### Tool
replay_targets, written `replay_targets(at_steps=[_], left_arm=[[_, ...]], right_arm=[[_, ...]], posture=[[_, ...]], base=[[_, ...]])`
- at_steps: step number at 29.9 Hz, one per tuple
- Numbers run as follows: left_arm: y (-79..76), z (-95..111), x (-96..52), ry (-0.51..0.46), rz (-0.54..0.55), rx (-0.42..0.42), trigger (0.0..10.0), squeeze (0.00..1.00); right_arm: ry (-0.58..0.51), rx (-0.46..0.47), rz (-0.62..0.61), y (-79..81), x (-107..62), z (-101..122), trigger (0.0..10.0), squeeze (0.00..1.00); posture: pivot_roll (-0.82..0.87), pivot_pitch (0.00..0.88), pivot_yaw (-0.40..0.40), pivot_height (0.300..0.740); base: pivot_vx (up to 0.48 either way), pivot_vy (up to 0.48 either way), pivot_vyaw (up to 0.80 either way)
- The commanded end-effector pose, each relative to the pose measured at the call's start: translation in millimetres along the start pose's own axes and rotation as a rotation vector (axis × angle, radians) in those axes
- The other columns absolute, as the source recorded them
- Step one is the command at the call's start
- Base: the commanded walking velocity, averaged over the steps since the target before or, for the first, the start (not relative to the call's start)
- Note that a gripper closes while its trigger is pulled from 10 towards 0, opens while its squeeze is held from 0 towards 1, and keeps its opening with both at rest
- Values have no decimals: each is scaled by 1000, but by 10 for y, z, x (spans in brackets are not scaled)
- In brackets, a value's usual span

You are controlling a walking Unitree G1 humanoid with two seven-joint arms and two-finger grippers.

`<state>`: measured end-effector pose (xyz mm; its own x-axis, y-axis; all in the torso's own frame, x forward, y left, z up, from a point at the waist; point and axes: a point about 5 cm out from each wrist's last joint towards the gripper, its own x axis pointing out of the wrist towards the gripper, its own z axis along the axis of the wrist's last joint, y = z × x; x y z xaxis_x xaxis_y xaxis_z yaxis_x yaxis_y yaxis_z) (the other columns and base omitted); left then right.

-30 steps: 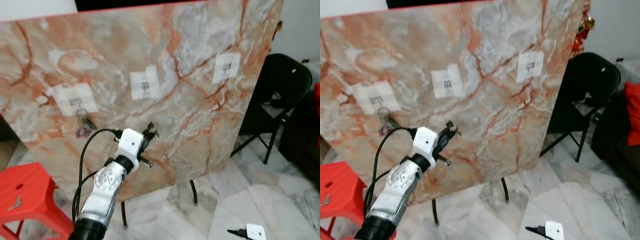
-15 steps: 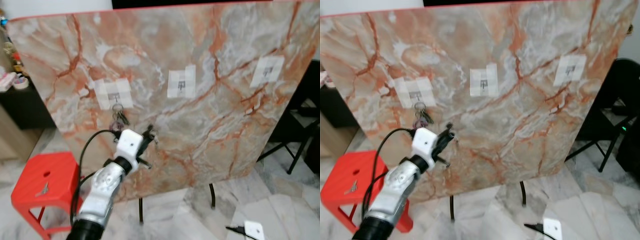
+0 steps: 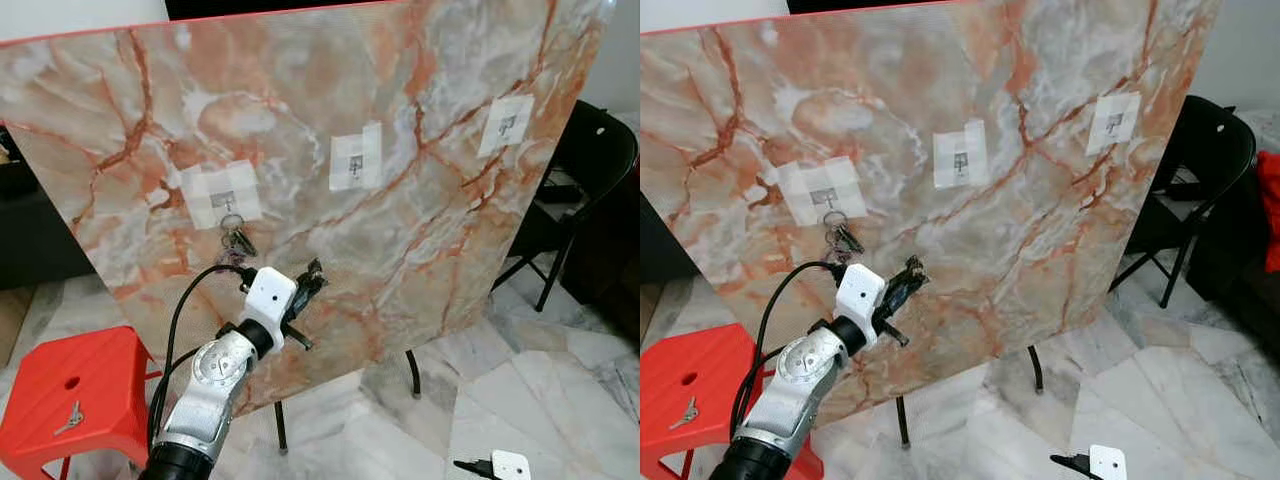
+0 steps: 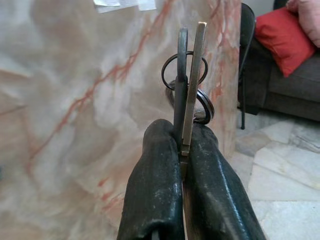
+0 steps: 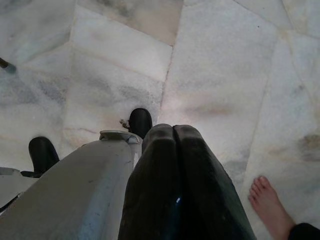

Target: Hang keys on a hook

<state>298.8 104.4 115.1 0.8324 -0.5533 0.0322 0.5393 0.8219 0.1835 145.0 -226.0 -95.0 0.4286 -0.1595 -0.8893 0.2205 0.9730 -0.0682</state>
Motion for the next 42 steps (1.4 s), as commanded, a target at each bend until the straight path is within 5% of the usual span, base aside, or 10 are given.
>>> replay_targets(at_steps=[1,42], left_arm=[[-35,90,46,-27,-23,34,10000,0],[53,227,161,-78,47,66,10000,0]], right_arm=[[-17,5,-8,-23,2,49,10000,0],[-19,-3,-9,-27,1,46,10000,0]], posture=[[28,0,-3,740],[27,0,-7,740]], base=[[0,0,0],[52,0,0]])
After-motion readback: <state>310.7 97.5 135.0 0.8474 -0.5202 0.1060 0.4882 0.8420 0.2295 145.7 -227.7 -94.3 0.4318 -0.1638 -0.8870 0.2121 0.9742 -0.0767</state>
